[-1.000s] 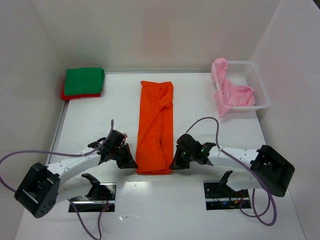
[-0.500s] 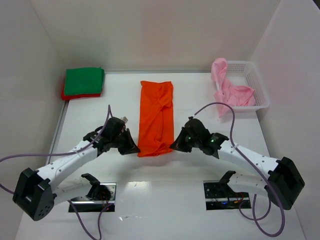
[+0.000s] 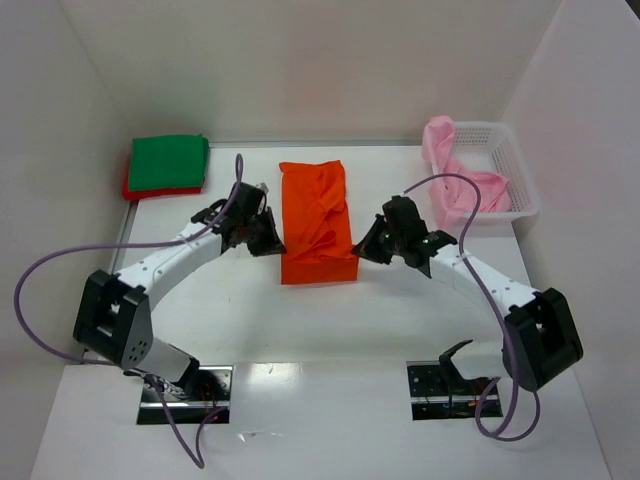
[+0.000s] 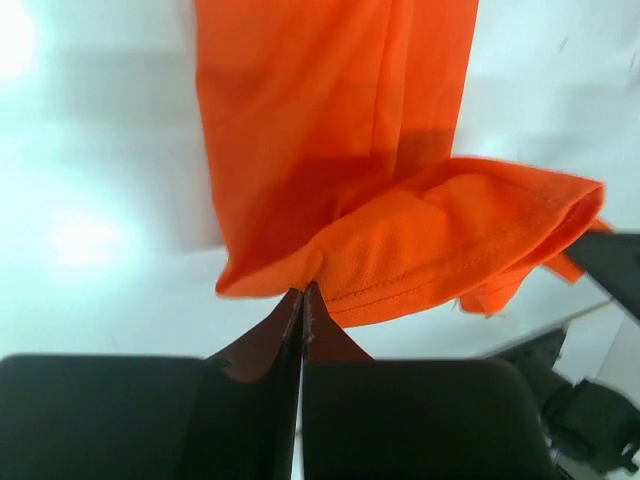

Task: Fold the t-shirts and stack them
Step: Fold the folded rectangular tshirt in 1/3 of the way

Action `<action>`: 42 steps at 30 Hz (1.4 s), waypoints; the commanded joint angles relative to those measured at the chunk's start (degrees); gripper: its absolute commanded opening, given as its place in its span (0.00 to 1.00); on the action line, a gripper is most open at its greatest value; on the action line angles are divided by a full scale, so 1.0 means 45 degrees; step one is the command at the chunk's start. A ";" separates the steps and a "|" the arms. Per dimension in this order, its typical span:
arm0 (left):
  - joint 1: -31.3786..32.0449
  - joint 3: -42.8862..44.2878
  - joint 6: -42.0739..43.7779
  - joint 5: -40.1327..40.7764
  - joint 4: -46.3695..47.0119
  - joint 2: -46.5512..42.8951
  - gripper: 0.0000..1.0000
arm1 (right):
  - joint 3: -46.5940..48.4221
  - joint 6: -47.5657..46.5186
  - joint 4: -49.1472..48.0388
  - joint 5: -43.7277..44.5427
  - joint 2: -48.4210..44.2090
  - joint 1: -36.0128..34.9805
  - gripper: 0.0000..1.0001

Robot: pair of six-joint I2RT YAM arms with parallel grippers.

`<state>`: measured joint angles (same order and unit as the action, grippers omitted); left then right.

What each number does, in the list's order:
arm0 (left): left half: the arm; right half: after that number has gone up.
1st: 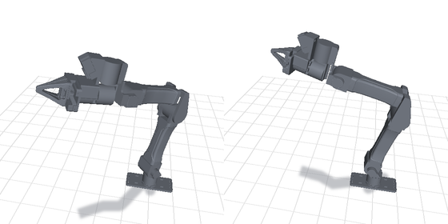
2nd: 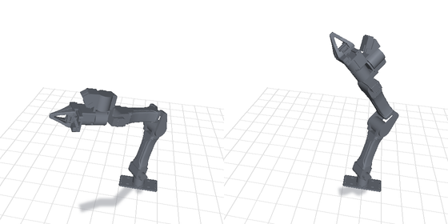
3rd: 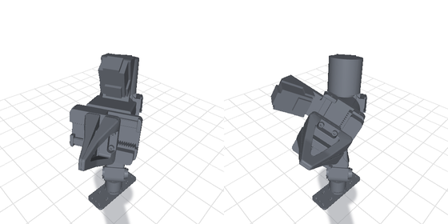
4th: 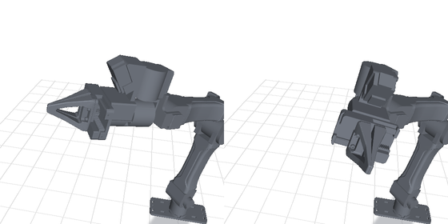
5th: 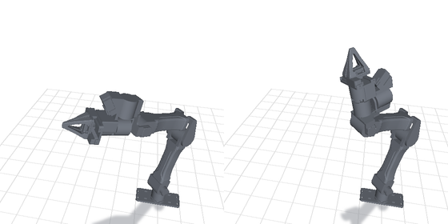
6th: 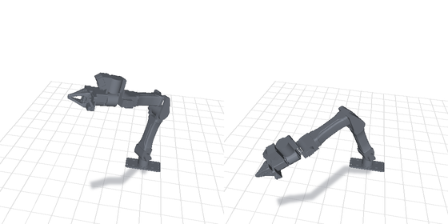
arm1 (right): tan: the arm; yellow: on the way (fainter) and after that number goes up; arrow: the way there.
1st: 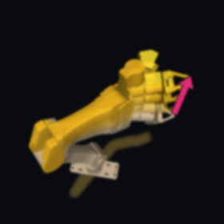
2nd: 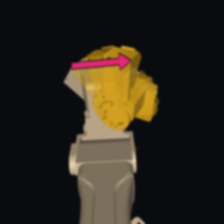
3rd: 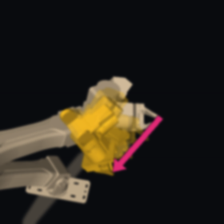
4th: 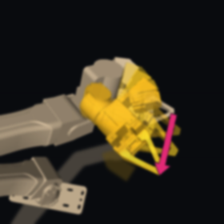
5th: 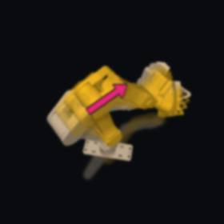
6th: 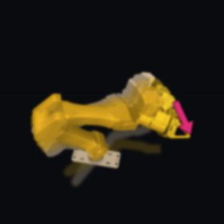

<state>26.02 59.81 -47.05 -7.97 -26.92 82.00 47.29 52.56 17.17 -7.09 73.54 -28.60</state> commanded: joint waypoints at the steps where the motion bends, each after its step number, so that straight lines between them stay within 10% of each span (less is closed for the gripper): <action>1: -0.0448 0.1296 0.1370 -0.0395 0.0337 0.1229 0.00 | 0.1071 -0.0644 -0.0960 -0.0201 0.0978 0.0358 0.00; 22: -0.2441 0.5008 0.3053 -0.1998 0.0610 0.6113 0.02 | 0.4569 -0.1659 -0.2018 -0.1236 0.6312 0.1609 0.02; 42: -0.2853 0.6512 0.3560 -0.2175 0.1060 0.6974 0.06 | 0.5330 -0.1894 -0.2702 -0.0865 0.6705 0.2352 0.05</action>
<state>13.80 86.26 -33.01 -17.30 -23.20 114.26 68.20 45.23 7.75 -12.49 104.51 -18.44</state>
